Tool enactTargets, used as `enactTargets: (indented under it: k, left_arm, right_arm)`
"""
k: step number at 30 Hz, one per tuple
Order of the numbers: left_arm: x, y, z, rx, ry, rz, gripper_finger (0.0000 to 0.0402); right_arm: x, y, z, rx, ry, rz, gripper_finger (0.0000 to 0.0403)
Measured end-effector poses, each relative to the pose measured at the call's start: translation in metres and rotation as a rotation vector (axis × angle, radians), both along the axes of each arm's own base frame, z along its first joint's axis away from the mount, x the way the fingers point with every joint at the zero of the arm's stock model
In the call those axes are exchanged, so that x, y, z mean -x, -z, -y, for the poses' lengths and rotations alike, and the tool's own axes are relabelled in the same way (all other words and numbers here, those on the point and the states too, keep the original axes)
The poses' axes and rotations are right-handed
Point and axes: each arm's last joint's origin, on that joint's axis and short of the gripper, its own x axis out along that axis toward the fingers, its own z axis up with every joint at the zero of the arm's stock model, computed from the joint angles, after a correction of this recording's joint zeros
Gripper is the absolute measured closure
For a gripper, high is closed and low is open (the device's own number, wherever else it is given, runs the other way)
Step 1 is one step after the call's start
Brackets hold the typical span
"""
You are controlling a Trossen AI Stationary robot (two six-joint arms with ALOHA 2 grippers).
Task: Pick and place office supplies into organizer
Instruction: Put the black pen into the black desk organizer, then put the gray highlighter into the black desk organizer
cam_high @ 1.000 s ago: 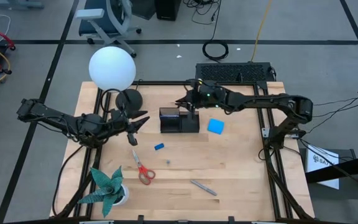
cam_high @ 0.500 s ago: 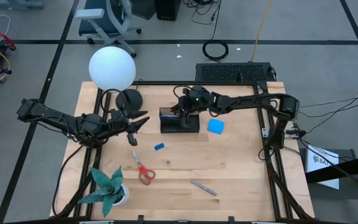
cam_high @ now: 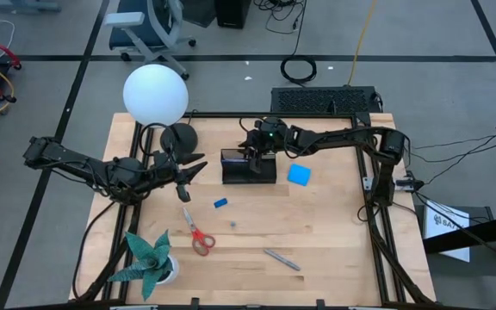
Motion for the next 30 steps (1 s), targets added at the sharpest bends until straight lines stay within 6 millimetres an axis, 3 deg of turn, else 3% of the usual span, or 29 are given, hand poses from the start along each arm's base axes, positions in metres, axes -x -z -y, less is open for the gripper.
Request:
enactTargets:
  k: [10,19,25,30]
  left_arm:
    - [0.000,0.000,0.000,0.000,0.000,0.000,0.0284]
    - [0.000,0.000,0.000,0.000,0.000,0.000,0.0284]
    - [0.000,0.000,0.000,0.000,0.000,-0.002,0.0284]
    - [0.000,0.001,0.001,-0.002,0.005,-0.012,0.0284]
  right_arm:
    - [0.001,-0.009,-0.004,0.006,-0.007,0.025,0.0277]
    - [0.021,-0.057,-0.012,0.061,-0.024,0.075,0.0287]
    - [0.034,-0.079,-0.032,0.024,-0.059,0.052,0.0289]
    - [0.041,-0.077,-0.057,-0.023,-0.102,0.030,0.0289]
